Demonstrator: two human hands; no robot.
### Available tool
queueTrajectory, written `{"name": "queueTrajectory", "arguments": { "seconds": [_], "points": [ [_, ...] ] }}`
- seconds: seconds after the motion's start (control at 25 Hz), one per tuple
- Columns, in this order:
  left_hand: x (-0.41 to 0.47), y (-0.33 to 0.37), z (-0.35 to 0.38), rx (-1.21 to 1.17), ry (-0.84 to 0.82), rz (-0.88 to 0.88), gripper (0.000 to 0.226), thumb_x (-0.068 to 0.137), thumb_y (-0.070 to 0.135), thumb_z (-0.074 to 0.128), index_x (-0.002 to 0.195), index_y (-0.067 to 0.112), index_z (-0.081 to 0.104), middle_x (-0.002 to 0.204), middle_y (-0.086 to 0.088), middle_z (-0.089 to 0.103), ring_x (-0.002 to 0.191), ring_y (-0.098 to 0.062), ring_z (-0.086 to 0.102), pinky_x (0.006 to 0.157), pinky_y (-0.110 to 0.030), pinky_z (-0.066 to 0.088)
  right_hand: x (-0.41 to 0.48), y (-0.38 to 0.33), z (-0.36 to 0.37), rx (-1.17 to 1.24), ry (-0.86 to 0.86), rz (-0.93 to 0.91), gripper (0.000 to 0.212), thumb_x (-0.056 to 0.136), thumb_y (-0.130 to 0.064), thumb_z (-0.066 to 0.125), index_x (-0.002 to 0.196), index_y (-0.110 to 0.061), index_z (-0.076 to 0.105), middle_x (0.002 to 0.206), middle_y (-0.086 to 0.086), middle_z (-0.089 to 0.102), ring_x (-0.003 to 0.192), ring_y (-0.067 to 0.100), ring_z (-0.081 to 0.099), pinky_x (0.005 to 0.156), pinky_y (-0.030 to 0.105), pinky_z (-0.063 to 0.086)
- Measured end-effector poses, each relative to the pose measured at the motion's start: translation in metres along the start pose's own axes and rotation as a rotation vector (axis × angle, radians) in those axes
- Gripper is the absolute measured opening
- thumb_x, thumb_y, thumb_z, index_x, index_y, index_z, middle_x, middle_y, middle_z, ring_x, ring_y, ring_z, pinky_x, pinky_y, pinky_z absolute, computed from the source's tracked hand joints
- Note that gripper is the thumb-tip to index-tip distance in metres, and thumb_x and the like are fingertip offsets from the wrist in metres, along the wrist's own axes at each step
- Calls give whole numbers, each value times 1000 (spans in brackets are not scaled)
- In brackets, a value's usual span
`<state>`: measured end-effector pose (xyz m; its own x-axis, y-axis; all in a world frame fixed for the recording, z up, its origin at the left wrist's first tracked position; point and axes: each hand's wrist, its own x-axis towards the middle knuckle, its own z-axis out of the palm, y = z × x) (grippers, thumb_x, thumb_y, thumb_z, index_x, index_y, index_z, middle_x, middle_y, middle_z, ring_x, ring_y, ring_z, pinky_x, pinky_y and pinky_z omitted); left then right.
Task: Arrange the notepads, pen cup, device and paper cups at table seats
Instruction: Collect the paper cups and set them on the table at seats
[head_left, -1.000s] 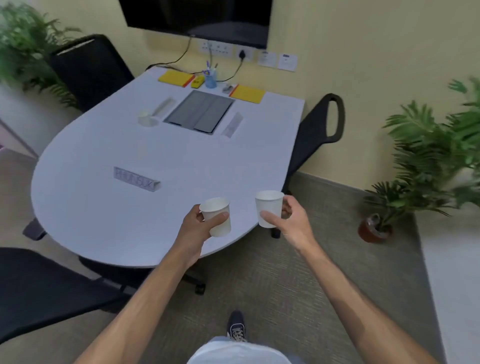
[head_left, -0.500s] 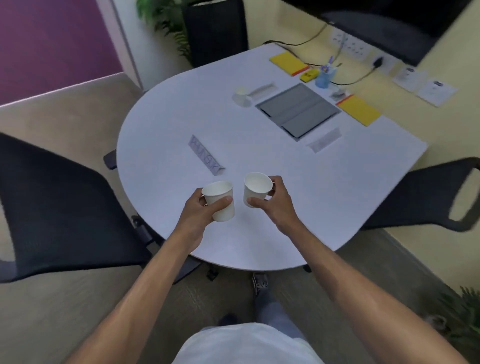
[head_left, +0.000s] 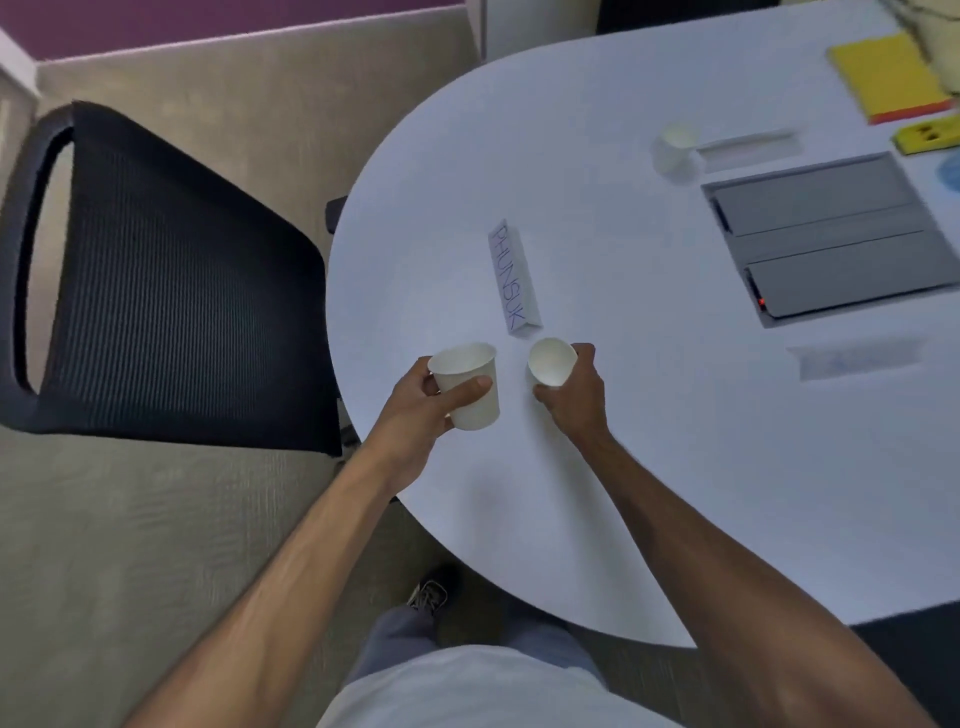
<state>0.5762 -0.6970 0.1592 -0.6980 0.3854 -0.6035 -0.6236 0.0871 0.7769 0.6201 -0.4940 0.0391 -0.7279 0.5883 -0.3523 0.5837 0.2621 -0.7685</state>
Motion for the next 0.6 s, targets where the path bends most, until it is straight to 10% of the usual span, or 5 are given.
{"name": "queueTrajectory", "arguments": {
  "seconds": [0.6],
  "points": [
    [10, -17, 18, -88, 198, -47, 47, 84, 16, 75, 127, 15, 56, 118, 1, 68, 112, -16, 65, 99, -39, 53, 45, 39, 20, -90, -115, -129, 59, 73, -5, 75, 121, -11, 42, 112, 11, 61, 100, 32, 61, 79, 35, 51]
  ]
}}
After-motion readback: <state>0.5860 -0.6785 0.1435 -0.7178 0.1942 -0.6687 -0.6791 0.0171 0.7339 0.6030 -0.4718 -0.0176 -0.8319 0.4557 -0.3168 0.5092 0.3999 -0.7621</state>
